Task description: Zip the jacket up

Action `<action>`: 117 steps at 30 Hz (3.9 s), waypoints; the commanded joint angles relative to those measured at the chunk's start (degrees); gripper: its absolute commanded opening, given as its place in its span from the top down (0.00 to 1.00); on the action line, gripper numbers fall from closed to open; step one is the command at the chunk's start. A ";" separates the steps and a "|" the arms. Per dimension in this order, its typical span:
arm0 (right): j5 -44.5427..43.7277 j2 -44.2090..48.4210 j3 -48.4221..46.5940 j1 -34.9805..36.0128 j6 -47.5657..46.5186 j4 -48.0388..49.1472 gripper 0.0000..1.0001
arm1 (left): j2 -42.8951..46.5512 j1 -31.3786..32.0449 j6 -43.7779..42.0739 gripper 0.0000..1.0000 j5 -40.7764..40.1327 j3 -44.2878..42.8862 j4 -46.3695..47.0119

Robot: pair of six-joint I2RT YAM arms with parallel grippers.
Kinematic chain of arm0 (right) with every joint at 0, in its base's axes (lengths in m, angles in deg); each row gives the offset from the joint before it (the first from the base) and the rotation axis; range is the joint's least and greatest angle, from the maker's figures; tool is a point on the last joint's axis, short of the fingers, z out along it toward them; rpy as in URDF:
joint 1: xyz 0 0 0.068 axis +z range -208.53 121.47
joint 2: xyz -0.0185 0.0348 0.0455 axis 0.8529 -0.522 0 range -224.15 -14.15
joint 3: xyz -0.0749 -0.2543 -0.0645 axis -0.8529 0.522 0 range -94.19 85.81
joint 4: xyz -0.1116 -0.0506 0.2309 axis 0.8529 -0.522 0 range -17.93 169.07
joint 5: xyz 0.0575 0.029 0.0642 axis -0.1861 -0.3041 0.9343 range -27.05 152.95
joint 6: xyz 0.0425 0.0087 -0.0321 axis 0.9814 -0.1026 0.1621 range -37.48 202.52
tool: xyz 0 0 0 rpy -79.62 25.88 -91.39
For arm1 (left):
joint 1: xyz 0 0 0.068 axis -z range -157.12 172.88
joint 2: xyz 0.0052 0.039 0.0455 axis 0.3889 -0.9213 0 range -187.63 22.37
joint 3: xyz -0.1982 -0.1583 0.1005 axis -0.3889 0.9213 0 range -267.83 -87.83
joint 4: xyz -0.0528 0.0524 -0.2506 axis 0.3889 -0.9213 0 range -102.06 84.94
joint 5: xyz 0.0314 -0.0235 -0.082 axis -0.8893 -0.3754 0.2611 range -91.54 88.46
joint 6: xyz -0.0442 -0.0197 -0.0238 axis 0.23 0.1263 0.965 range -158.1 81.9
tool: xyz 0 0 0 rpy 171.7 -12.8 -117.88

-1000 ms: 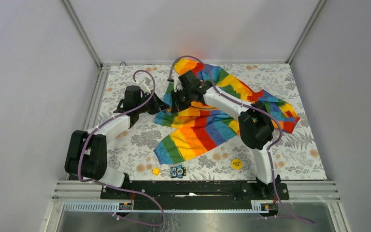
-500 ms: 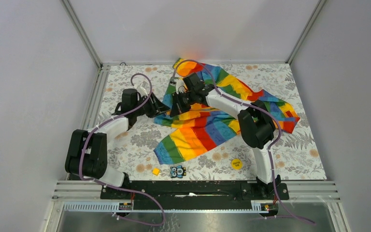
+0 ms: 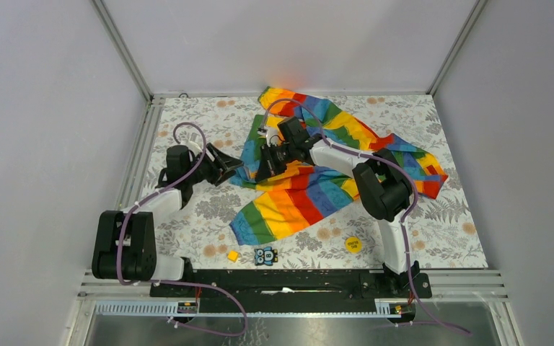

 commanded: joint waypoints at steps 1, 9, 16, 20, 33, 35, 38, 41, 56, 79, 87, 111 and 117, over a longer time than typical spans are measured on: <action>2.39 2.81 -0.28 -0.55 0.78 3.36 1.00 | 0.84 -0.37 7.77 0.43 4.37 0.91 10.68; 2.08 2.33 -1.54 -0.52 1.08 3.31 1.00 | 2.56 0.25 12.28 0.44 6.70 3.70 13.50; 2.45 2.05 -1.98 -0.50 1.38 3.34 1.00 | 1.01 1.78 13.11 0.42 6.33 3.48 16.34; 2.54 2.65 -1.41 -0.49 1.75 3.88 1.00 | -1.72 2.46 11.95 0.42 2.92 0.80 12.40; 2.56 3.10 -1.14 -0.51 2.34 4.56 1.00 | -13.79 5.56 20.15 0.51 -1.25 -6.13 12.91; 2.45 3.11 -1.48 -0.47 2.52 4.53 1.00 | -14.87 6.20 19.72 0.54 -1.13 -6.63 12.99; 2.26 3.00 -1.55 -0.45 2.65 4.16 1.00 | -16.44 5.97 17.55 0.89 1.24 -7.28 16.40; -2.37 1.60 -4.28 -0.70 -0.85 -4.17 1.00 | -15.96 4.45 8.00 1.00 5.32 -11.16 14.74; -1.29 -0.60 -2.42 -5.19 3.88 -4.27 1.00 | -7.36 1.17 -9.37 1.00 10.52 -13.13 -0.58; 4.61 1.01 -0.53 -2.12 6.03 4.43 1.00 | 4.71 4.44 0.04 0.54 -0.19 -7.21 -6.26; 4.58 1.84 0.01 -2.00 6.31 5.05 1.00 | 1.37 6.47 4.23 0.54 -0.91 -5.61 1.03; 4.75 2.07 -0.01 -1.53 7.01 5.90 1.00 | -2.30 7.80 3.91 0.56 -3.02 -4.78 2.28; 4.72 1.90 -0.40 -1.37 7.03 5.89 1.00 | -3.25 8.42 3.98 0.54 -3.10 -4.68 2.54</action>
